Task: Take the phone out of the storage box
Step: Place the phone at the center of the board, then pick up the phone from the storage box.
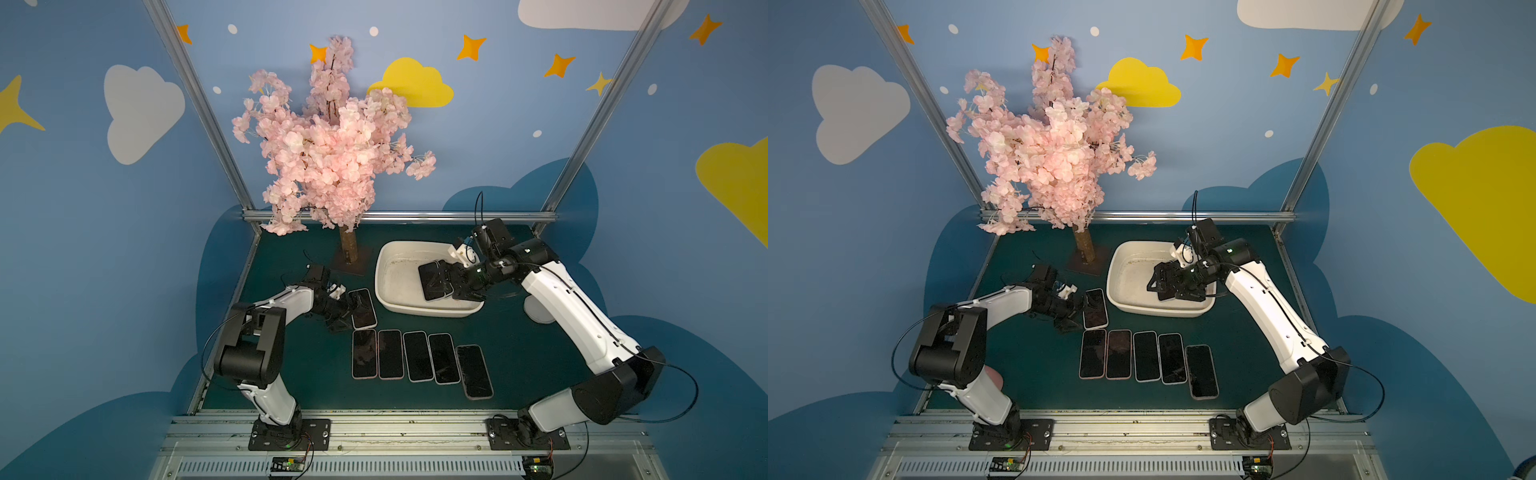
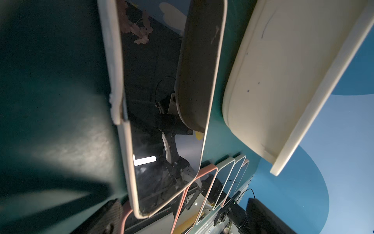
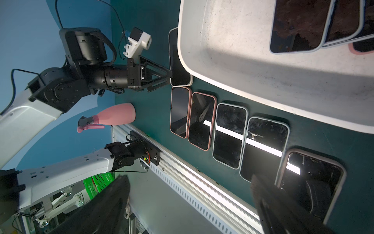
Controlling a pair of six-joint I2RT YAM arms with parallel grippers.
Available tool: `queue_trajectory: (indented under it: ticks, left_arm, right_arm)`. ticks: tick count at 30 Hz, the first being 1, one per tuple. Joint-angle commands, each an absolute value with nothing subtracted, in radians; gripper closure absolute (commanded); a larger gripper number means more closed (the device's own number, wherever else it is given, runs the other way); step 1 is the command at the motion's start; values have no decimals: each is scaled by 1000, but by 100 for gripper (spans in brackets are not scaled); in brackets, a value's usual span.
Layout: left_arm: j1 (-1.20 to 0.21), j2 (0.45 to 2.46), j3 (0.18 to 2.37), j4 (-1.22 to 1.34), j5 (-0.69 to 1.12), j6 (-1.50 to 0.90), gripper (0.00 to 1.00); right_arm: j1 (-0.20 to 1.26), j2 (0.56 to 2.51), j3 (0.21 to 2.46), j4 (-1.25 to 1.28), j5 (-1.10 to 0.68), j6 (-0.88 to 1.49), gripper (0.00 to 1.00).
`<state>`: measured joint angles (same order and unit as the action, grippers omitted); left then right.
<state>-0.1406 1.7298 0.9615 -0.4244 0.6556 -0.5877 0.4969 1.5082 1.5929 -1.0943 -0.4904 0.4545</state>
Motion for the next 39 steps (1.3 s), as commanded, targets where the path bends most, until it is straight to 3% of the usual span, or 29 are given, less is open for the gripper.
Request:
queue_trajectory:
  ticks: [1, 13, 24, 30, 39]
  left_arm:
    - [-149, 1763, 1010, -390, 674, -603, 0]
    - [-151, 1828, 1115, -436, 670, -573, 0]
    - [-129, 1632, 1019, -508, 642, -557, 0]
    - [-132, 1405, 969, -589, 621, -583, 0]
    - [-163, 1159, 850, -647, 671, -636, 0]
  right_arm:
    - [492, 1526, 1622, -1118, -484, 434, 1]
    - [490, 1539, 1644, -1125, -456, 433, 1]
    - [473, 1600, 1661, -1157, -160, 424, 1]
    - [517, 1881, 1921, -1298, 94, 439, 1]
    - [655, 2495, 2643, -1637, 413, 348, 1]
